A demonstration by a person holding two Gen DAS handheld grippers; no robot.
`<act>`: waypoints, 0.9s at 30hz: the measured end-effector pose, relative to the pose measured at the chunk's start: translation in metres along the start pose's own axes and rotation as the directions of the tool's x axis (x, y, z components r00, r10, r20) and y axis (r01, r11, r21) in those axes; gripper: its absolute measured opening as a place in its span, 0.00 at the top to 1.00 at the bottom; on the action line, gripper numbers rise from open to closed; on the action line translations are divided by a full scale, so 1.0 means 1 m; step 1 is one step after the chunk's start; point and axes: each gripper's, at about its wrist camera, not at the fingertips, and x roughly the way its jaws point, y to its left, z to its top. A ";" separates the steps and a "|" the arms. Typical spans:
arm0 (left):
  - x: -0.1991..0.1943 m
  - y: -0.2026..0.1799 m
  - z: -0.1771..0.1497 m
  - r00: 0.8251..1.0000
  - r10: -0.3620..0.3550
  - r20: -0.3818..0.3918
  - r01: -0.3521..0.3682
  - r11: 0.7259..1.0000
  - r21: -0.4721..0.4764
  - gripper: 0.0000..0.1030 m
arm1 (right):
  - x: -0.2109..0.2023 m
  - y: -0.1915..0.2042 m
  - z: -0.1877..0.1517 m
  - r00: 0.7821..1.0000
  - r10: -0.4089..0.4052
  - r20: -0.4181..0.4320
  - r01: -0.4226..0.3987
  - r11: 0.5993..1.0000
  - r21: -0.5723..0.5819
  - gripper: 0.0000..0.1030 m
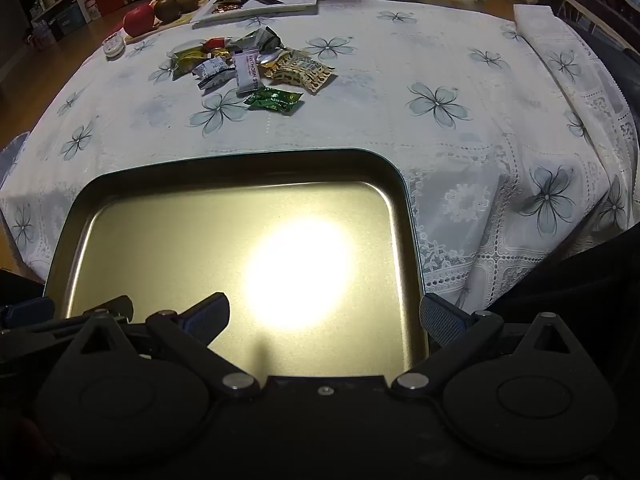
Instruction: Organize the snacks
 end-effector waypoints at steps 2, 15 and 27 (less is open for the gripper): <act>-0.001 0.001 0.000 1.000 0.007 0.006 -0.007 1.000 0.001 0.21 | -0.001 -0.001 0.001 1.000 0.001 0.000 -0.001 1.000 0.002 0.00; 0.001 -0.001 -0.001 1.000 0.016 -0.005 -0.016 1.000 0.020 0.21 | 0.000 -0.002 0.002 1.000 0.000 -0.001 0.000 1.000 0.001 0.00; 0.003 -0.002 -0.004 1.000 0.008 -0.013 -0.008 1.000 0.023 0.21 | 0.001 -0.001 0.000 1.000 0.000 -0.003 0.000 1.000 0.003 0.00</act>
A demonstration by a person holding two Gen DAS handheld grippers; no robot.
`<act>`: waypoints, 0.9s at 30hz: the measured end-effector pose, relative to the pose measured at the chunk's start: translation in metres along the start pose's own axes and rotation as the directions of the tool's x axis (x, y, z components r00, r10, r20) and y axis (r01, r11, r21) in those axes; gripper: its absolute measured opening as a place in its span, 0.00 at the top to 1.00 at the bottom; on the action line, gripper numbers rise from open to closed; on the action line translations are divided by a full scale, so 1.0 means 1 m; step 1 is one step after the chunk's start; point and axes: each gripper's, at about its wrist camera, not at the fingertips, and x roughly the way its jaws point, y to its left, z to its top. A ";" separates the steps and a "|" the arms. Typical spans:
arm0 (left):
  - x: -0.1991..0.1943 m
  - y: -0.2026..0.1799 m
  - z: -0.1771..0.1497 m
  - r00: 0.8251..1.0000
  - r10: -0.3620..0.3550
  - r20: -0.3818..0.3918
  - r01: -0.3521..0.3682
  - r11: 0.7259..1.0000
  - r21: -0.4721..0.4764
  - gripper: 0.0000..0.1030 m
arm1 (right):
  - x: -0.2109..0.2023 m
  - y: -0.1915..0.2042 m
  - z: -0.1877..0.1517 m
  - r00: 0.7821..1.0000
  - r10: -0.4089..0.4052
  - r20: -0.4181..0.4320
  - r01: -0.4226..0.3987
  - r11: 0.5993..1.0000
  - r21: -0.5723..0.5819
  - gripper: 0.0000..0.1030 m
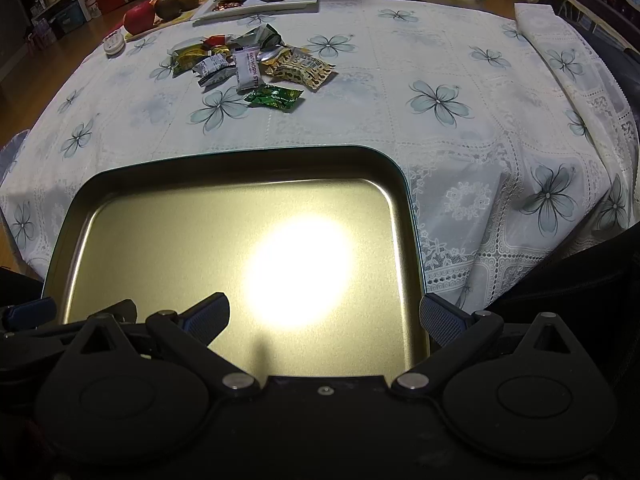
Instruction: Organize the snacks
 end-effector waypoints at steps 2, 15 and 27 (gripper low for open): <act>0.000 0.000 0.000 1.000 -0.002 0.000 0.002 1.000 -0.001 0.21 | 0.001 -0.001 0.001 1.000 0.001 -0.003 -0.001 1.000 -0.001 0.00; 0.000 -0.001 -0.001 1.000 -0.002 -0.002 0.003 1.000 0.001 0.21 | 0.001 -0.001 0.000 1.000 0.002 -0.003 -0.002 1.000 -0.004 0.00; 0.000 -0.001 0.000 1.000 -0.001 -0.004 0.001 1.000 0.002 0.21 | 0.002 0.000 0.001 1.000 0.001 -0.005 -0.001 1.000 -0.004 0.00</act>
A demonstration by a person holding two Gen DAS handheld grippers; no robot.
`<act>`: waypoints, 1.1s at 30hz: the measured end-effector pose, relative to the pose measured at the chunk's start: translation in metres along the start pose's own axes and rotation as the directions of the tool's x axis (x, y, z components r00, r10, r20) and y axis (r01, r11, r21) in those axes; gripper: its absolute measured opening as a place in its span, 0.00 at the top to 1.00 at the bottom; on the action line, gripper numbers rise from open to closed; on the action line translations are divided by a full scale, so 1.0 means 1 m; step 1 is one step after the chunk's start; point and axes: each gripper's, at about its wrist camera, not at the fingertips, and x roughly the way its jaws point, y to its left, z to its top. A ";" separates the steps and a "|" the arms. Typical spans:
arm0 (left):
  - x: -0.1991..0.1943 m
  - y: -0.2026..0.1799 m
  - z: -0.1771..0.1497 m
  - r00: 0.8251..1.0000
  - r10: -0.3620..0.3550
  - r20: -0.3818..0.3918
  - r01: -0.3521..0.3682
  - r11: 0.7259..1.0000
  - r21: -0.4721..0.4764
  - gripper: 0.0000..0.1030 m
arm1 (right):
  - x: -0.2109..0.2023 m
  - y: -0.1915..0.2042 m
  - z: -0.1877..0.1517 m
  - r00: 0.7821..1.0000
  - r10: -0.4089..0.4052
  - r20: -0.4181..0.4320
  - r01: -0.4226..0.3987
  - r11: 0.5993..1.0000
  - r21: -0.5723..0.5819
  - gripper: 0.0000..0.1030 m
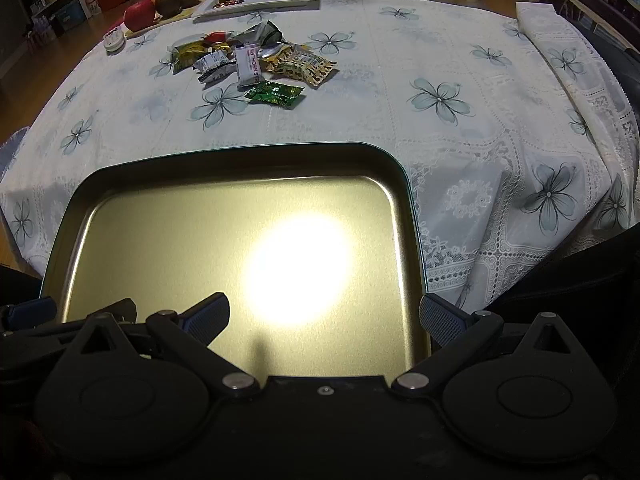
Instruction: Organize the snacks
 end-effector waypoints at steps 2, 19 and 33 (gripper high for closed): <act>0.000 0.000 0.000 1.000 0.000 -0.001 0.000 1.000 -0.001 0.21 | 0.000 0.000 -0.001 1.000 -0.001 -0.001 0.001 1.000 -0.002 0.00; 0.002 0.001 -0.001 1.000 -0.006 -0.012 0.006 1.000 -0.004 0.21 | 0.002 0.001 0.000 1.000 -0.001 -0.016 0.000 1.000 -0.010 0.00; 0.002 0.001 0.001 1.000 -0.012 -0.029 0.012 1.000 -0.002 0.21 | 0.005 0.001 -0.001 1.000 0.004 -0.025 -0.004 1.000 -0.014 0.00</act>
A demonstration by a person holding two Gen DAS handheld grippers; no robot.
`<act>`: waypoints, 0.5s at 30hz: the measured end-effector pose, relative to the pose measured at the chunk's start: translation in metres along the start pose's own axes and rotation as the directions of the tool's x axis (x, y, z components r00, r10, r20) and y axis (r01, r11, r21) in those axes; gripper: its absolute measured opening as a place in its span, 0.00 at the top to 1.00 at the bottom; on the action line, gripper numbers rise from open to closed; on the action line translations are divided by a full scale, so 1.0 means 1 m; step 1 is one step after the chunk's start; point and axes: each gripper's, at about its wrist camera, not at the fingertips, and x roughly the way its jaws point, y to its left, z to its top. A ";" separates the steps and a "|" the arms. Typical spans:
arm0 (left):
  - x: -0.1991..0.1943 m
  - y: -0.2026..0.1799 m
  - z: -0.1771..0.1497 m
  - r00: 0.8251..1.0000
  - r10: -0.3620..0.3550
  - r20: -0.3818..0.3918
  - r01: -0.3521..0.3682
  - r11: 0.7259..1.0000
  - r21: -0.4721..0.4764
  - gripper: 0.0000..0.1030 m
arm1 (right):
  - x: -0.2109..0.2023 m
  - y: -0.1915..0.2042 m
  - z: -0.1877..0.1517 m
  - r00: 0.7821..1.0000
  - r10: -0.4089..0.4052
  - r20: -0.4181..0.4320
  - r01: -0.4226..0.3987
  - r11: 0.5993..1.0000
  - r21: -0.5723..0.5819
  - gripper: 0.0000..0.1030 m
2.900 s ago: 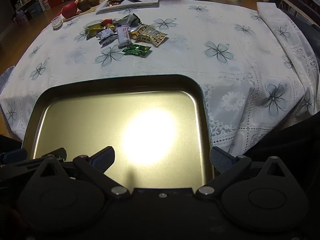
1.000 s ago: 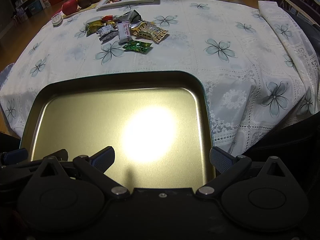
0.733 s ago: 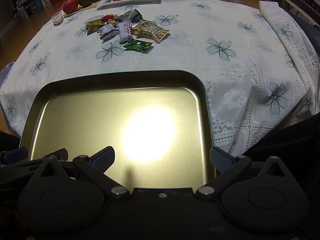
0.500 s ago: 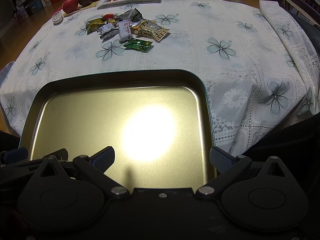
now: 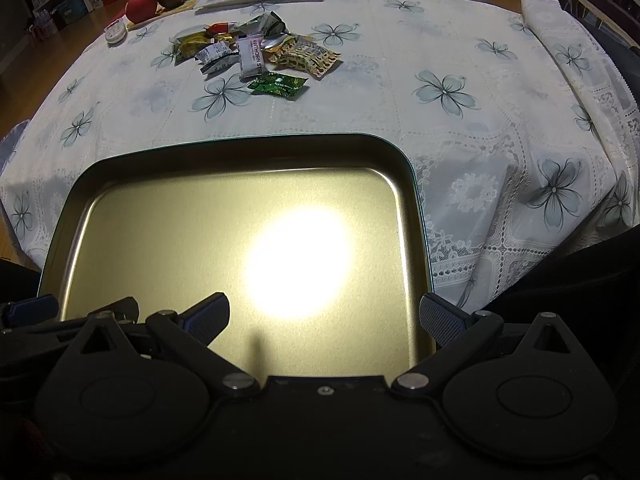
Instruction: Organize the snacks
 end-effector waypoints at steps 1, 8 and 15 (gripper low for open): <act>0.000 0.000 0.000 1.000 0.000 -0.001 0.000 1.000 0.001 0.21 | 0.000 0.000 0.000 1.000 0.000 -0.001 0.000 1.000 0.000 0.00; 0.001 -0.002 0.000 0.999 -0.017 -0.036 0.018 1.000 0.018 0.22 | 0.004 -0.001 0.000 0.999 0.000 -0.039 0.001 1.000 0.010 0.00; -0.002 0.000 0.005 0.997 -0.035 -0.066 0.036 0.999 0.011 0.22 | 0.003 -0.005 0.009 0.993 0.042 -0.114 -0.040 0.999 0.023 0.00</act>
